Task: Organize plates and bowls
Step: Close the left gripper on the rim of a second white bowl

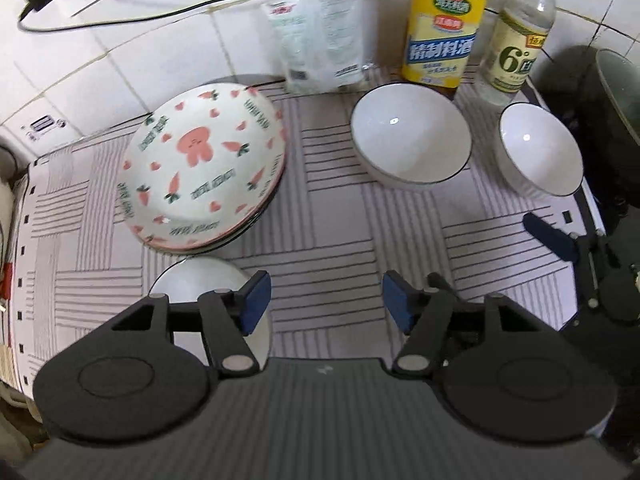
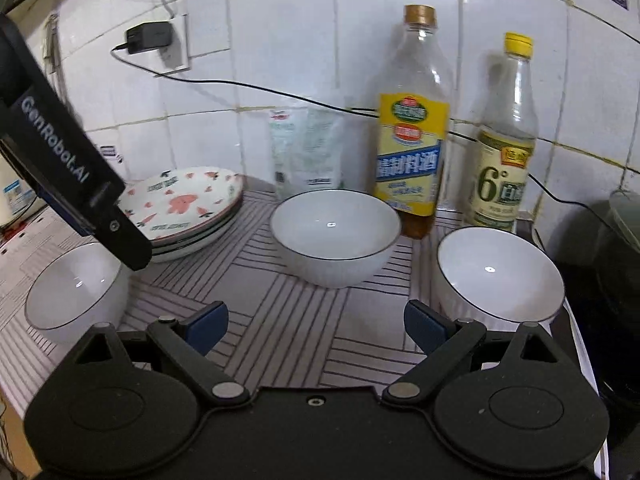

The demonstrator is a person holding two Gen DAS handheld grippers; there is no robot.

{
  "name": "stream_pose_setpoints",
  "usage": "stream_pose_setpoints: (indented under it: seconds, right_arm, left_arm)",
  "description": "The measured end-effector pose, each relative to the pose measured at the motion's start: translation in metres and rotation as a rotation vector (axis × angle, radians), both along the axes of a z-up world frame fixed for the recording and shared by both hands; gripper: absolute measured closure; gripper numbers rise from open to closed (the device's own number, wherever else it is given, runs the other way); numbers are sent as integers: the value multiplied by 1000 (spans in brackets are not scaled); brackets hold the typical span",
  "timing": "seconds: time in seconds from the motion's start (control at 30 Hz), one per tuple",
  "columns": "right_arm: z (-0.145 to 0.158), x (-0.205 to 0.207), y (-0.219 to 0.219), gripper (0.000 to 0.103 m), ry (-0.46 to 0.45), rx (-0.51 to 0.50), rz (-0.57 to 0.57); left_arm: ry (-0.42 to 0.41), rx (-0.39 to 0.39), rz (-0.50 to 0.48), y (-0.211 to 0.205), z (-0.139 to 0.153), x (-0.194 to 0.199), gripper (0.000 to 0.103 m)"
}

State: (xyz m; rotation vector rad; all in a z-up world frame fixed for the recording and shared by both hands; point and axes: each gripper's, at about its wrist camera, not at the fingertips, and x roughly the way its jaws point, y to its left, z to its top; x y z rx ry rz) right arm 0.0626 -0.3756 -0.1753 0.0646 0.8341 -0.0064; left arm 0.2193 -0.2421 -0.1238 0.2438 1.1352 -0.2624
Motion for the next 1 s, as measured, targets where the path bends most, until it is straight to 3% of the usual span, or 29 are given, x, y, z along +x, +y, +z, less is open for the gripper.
stream_pose_setpoints:
  seconds: [0.37, 0.6, 0.8, 0.87, 0.9, 1.0]
  right_arm:
    - [-33, 22, 3, 6, 25, 35, -50]
    - [-58, 42, 13, 6, 28, 6, -104]
    - [-68, 59, 13, 6, 80, 7, -127]
    - [-70, 63, 13, 6, 86, -4, -122]
    - [-71, 66, 13, 6, 90, -13, -122]
    - [-75, 73, 11, 6, 89, -24, -130]
  left_arm:
    - [-36, -54, -27, -20, 0, 34, 37]
    - [-34, -130, -21, -28, -27, 63, 37]
    - [-67, -176, 63, -32, -49, 80, 39]
    - [-71, -179, 73, -32, -55, 87, 47]
    - [-78, -181, 70, -33, -58, 90, 60]
    - [-89, -197, 47, -33, -64, 97, 67]
